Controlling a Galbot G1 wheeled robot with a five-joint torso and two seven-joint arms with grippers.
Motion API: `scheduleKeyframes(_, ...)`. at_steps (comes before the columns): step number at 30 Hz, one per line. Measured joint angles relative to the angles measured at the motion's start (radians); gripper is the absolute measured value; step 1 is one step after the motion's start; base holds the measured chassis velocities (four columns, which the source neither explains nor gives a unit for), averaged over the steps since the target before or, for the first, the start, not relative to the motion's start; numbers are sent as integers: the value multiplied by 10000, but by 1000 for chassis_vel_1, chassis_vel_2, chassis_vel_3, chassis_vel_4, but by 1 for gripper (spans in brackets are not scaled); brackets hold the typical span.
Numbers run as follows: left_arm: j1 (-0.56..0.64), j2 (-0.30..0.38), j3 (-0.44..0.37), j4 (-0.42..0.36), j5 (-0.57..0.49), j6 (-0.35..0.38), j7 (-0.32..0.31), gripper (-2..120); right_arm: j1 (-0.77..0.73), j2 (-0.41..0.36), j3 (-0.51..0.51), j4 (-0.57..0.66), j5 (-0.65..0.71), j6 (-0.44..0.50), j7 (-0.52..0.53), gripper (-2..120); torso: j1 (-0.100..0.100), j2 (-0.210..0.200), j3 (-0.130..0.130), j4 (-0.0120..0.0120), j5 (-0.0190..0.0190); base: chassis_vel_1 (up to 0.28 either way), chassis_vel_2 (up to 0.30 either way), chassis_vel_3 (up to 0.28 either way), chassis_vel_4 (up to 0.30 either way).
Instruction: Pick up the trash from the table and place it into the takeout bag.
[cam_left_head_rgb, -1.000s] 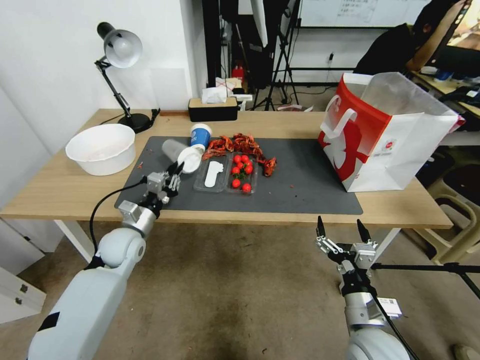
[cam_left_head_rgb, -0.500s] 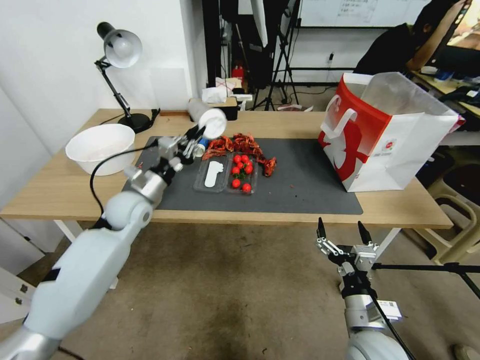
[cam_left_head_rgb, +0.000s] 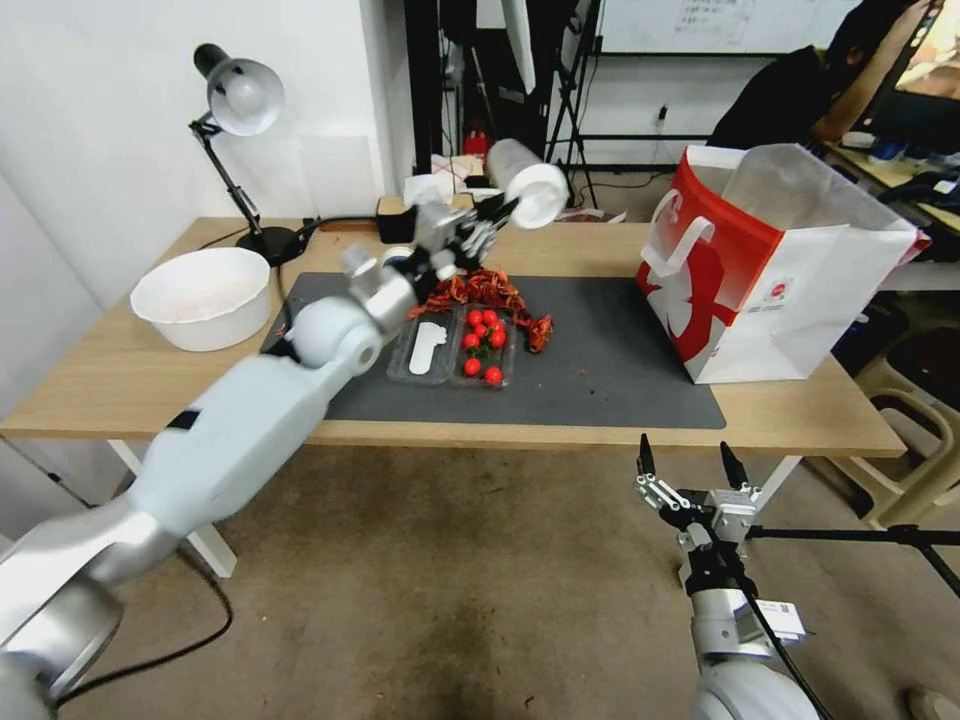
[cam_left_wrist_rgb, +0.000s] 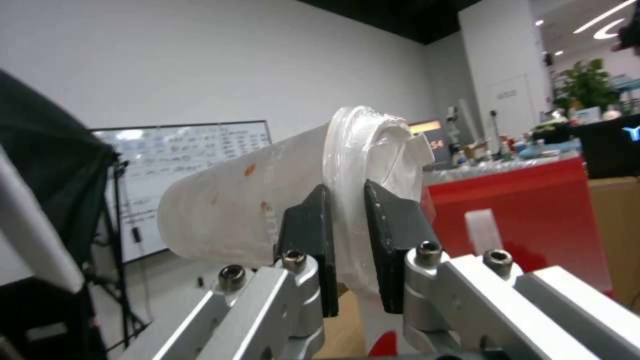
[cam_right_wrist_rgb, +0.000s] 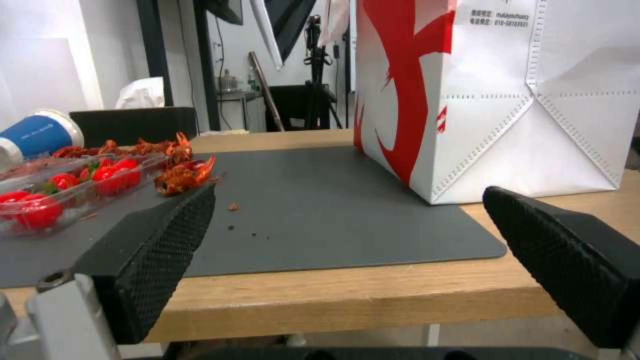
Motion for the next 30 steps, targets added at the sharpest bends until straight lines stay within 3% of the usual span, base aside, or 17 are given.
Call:
scheduleKeyframes(5, -701, -527, 544, 453, -125, 4, 4, 11, 26, 17, -4, 6, -14, -28, 2, 100, -1, 1, -1, 0, 0, 0, 0, 0, 0)
scheduleKeyframes(13, -2267, -2079, 1696, 1870, -506, 7, 19, 11, 83, 46, 24, 28, -18, -87, 53, 100, 0, 0, -1, -1, 1, 0, 0, 0, 0)
scheduleKeyframes(23, -2853, -2970, 2514, 2323, -964, 44, 12, 11, 68, 119, 65, 74, -18, -102, 76, 100, -1, 1, -2, 2, -1, 0, 0, 0, 0)
scheduleKeyframes(30, -3170, -3815, 2850, 3133, -1045, 19, 129, 11, 57, 192, 67, 77, -19, -104, 81, 100, -3, 2, -2, 0, 0, 0, 0, 0, 0)
